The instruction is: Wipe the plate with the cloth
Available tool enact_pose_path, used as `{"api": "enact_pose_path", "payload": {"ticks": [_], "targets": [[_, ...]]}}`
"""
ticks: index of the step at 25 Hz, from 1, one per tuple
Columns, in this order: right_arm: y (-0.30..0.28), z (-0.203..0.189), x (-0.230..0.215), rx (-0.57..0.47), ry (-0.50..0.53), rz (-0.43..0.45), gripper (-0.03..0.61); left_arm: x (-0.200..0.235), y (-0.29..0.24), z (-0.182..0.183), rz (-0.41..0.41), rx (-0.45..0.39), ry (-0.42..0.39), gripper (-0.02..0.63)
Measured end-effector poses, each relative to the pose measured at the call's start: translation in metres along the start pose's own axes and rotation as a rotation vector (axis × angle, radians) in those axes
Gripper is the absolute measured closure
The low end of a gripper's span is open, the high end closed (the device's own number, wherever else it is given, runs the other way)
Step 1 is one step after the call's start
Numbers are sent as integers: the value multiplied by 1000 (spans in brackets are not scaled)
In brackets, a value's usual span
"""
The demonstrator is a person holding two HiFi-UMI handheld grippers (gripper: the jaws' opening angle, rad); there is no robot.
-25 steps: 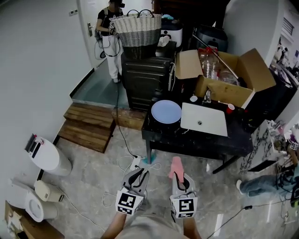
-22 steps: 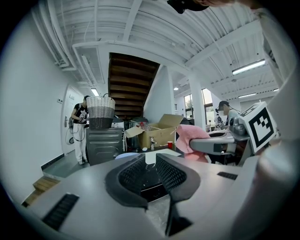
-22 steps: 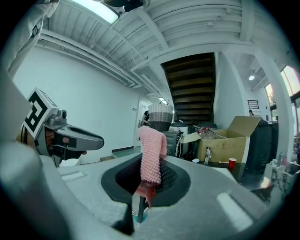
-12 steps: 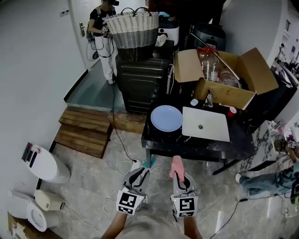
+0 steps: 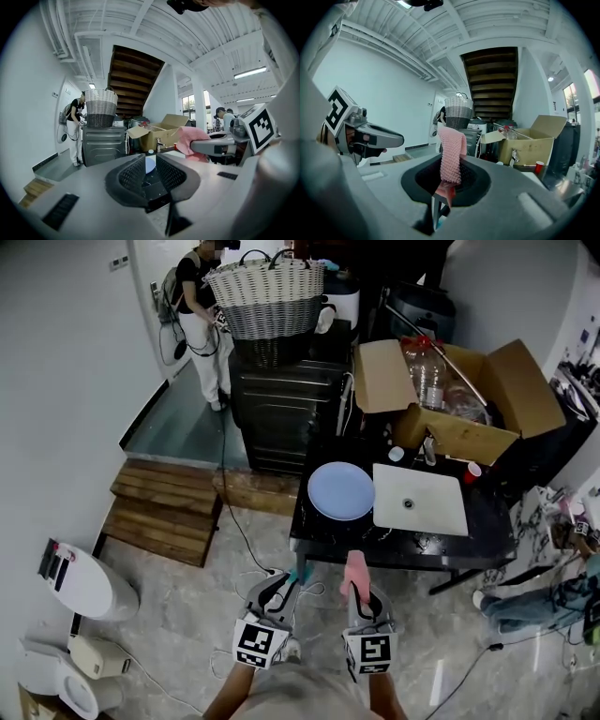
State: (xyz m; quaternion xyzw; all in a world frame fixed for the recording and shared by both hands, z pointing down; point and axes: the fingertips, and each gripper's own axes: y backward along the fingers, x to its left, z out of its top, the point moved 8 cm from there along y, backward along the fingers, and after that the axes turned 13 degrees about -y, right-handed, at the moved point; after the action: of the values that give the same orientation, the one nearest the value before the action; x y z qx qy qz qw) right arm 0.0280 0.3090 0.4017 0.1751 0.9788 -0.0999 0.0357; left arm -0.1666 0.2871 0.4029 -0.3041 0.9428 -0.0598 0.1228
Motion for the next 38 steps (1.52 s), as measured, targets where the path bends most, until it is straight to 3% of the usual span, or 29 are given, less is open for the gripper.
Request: {"api": "enact_pose_path", "payload": {"ticks": [11, 20, 31, 38], "targets": [[-56, 15, 14, -5, -32, -47, 552, 53, -38, -9, -52, -25, -2, 545], [-62, 12, 2, 14, -29, -114, 552, 57, -62, -12, -110, -34, 7, 545], [-94, 17, -23, 8, -21, -96, 552, 67, -99, -4, -90, -34, -24, 545], [-128, 26, -65, 14, -41, -76, 554, 69, -152, -2, -79, -4, -23, 545]]}}
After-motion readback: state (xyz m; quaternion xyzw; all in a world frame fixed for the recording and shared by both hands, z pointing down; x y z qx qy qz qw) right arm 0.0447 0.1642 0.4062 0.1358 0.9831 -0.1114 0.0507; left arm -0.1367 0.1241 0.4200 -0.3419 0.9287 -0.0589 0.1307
